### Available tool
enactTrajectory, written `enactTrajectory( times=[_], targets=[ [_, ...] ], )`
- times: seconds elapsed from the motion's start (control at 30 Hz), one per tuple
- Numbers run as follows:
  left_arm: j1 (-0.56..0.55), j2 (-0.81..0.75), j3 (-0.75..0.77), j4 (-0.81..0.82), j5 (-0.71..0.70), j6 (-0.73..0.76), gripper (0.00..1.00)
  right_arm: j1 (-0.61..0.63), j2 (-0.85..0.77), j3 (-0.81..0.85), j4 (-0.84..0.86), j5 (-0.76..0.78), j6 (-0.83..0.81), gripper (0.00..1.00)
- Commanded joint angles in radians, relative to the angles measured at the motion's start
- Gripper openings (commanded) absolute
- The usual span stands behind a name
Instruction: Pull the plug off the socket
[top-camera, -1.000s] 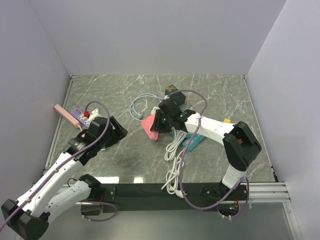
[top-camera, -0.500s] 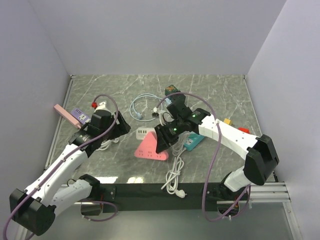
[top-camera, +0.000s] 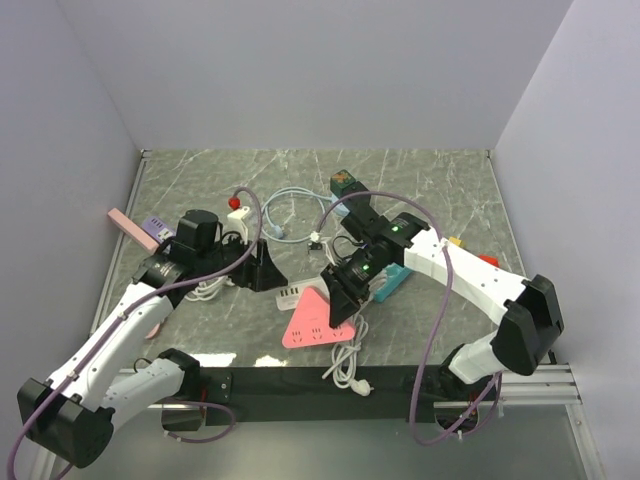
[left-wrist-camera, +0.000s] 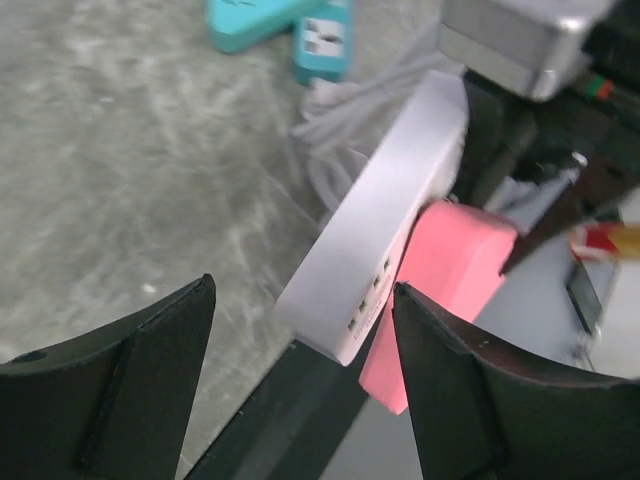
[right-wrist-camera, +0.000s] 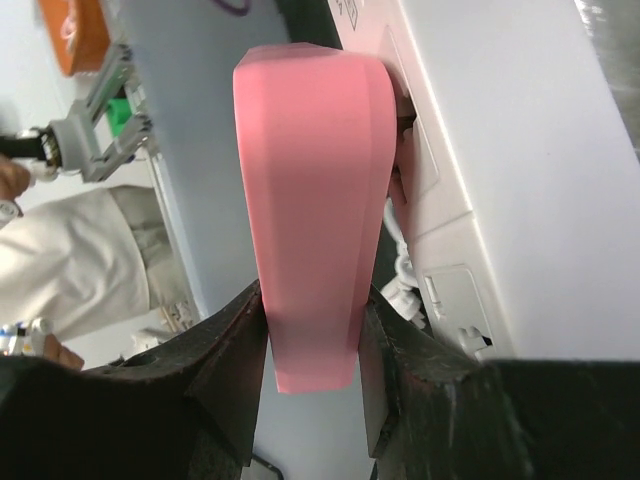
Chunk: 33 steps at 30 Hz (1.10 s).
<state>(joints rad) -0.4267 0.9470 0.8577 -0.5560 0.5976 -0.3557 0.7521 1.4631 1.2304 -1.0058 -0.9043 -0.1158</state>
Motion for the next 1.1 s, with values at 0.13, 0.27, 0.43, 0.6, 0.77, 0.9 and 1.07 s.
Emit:
enactTrajectory(
  times=[0.13, 0.27, 0.43, 0.6, 0.77, 0.9, 1.07],
  targets=[
    [0.006, -0.005, 0.087, -0.073, 0.388, 0.175, 0.76, -0.007, -0.153, 0.043, -0.057, -0.237, -0.088, 0.0],
    [0.006, 0.001, 0.073, -0.051, 0.507, 0.17, 0.76, -0.004, -0.191, 0.026, -0.047, -0.263, -0.081, 0.0],
    [0.003, 0.03, 0.078, -0.048, 0.62, 0.178, 0.75, 0.016, -0.172, 0.032, -0.05, -0.275, -0.079, 0.0],
    [-0.076, 0.045, 0.077, -0.067, 0.57, 0.179, 0.75, 0.021, -0.121, 0.081, -0.108, -0.298, -0.127, 0.0],
    [-0.178, 0.108, 0.081, -0.101, 0.456, 0.188, 0.65, 0.029, -0.075, 0.139, -0.148, -0.323, -0.177, 0.0],
    [-0.178, 0.122, 0.099, -0.111, 0.42, 0.208, 0.38, 0.027, -0.05, 0.167, -0.18, -0.343, -0.208, 0.0],
    [-0.178, 0.111, 0.086, -0.09, 0.381, 0.193, 0.01, 0.027, -0.035, 0.176, -0.178, -0.37, -0.223, 0.0]
  ],
)
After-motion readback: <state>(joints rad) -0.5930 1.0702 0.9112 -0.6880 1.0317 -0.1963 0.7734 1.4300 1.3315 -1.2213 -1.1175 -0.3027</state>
